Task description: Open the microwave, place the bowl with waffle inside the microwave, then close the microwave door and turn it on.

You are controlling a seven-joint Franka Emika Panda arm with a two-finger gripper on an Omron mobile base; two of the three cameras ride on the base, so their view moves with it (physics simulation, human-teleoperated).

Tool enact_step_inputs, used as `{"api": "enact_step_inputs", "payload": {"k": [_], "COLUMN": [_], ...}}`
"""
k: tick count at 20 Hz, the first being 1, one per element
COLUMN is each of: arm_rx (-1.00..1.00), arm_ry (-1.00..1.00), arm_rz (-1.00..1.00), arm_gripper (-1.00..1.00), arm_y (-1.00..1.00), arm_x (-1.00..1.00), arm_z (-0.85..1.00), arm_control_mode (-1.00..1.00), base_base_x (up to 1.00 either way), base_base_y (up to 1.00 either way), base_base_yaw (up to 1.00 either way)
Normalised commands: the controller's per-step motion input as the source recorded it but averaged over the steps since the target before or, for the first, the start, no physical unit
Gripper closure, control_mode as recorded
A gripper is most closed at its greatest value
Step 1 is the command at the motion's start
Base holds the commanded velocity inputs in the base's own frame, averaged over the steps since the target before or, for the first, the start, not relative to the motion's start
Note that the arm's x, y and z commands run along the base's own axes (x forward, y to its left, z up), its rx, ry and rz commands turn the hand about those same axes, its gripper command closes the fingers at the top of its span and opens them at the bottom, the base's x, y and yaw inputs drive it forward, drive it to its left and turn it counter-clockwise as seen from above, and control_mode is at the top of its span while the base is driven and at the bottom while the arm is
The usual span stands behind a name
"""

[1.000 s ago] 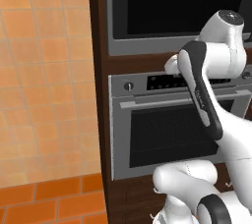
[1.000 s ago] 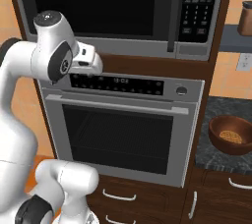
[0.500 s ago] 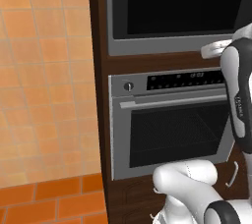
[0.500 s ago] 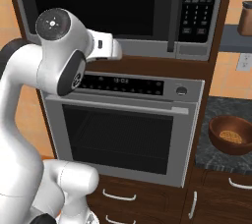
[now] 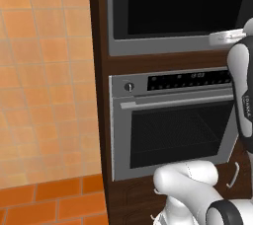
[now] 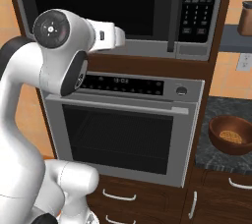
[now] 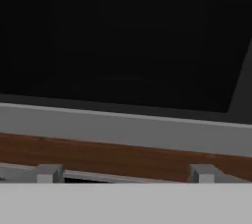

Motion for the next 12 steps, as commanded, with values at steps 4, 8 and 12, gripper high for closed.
{"api": "enact_step_inputs", "payload": {"k": [4, 8, 12], "arm_rx": [0.00, 0.00, 0.00], "arm_ry": [-0.16, -0.28, -0.26], "arm_rz": [0.00, 0.00, 0.00], "arm_gripper": [-1.00, -1.00, -1.00], "arm_y": [-0.17, -0.50, -0.62], "arm_x": [0.00, -0.03, -0.05], "arm_z": [0.29, 0.35, 0.27], "arm_control_mode": [-1.00, -1.00, -1.00], "base_base_x": [0.00, 0.00, 0.00], "base_base_y": [0.00, 0.00, 0.00], "base_base_yaw": [0.00, 0.00, 0.00]}}
